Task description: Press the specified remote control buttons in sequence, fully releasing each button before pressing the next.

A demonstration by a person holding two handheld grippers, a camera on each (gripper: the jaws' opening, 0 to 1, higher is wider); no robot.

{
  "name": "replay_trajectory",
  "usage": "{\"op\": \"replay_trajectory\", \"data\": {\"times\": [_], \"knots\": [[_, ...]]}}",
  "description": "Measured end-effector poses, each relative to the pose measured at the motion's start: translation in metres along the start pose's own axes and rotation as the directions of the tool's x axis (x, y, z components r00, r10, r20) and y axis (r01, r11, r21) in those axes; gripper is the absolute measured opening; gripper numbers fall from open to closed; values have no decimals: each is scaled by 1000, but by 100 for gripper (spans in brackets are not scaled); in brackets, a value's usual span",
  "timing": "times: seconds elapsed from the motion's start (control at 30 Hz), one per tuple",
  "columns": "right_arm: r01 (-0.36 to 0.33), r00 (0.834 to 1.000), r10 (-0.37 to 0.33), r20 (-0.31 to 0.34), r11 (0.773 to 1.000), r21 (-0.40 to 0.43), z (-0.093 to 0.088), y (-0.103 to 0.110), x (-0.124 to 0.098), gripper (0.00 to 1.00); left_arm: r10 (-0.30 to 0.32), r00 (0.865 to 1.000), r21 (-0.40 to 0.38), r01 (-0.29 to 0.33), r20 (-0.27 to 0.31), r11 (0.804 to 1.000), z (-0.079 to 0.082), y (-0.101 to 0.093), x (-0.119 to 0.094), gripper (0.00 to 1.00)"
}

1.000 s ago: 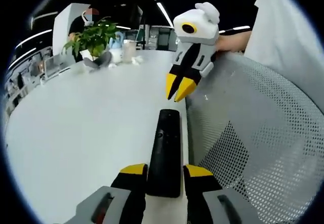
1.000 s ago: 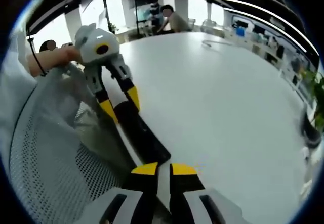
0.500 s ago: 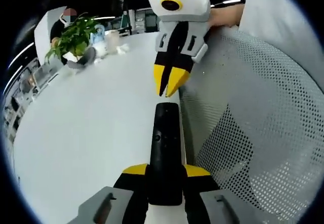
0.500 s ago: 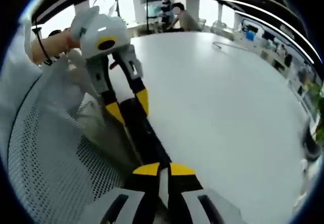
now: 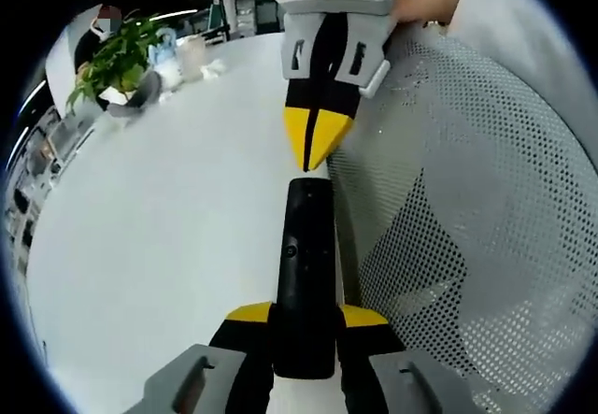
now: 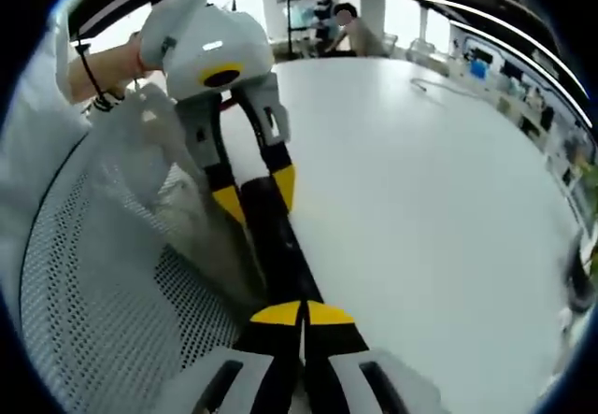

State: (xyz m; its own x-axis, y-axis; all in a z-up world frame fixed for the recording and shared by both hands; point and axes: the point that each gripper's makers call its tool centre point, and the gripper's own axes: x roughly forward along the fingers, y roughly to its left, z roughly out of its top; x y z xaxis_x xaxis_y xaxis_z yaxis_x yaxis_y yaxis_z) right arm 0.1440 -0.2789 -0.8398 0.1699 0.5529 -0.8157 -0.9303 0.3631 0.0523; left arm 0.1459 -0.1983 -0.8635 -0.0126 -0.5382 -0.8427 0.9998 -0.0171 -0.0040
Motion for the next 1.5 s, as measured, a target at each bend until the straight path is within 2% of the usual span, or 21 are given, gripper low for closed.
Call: {"op": "replay_trajectory", "data": {"times": [0.17,0.37,0.5,0.7,0.87,1.17,1.33,1.5], "knots": [[-1,999,-1,-48,999,-48,-4,-7,4,0,14,1000,-22,-14,-5,1000,1,1,1,25],[-49,997,44,-55,996,-77,-2,-2,7,0,33,999,-63,-33,1,998,1,2,1,25],[-57,996,49,-78,993,-103,-4,-2,11,0,39,999,-73,-38,13,997,1,2,0,25],[-63,993,48,-109,987,-147,-4,-2,13,0,37,999,-64,-36,22,997,1,2,0,25],[-70,986,42,-161,982,-174,-4,-2,15,0,33,999,-59,-32,22,998,1,2,0,25],[-110,968,69,-240,980,-163,-2,-4,16,0,12,1000,-31,-11,10,999,1,2,0,25],[-109,974,69,-217,978,-179,-4,-3,14,0,12,1000,-30,-11,12,999,1,2,0,25],[-84,986,65,-150,989,-122,-3,-4,14,0,10,1000,-32,-10,14,999,1,2,0,25]]}}
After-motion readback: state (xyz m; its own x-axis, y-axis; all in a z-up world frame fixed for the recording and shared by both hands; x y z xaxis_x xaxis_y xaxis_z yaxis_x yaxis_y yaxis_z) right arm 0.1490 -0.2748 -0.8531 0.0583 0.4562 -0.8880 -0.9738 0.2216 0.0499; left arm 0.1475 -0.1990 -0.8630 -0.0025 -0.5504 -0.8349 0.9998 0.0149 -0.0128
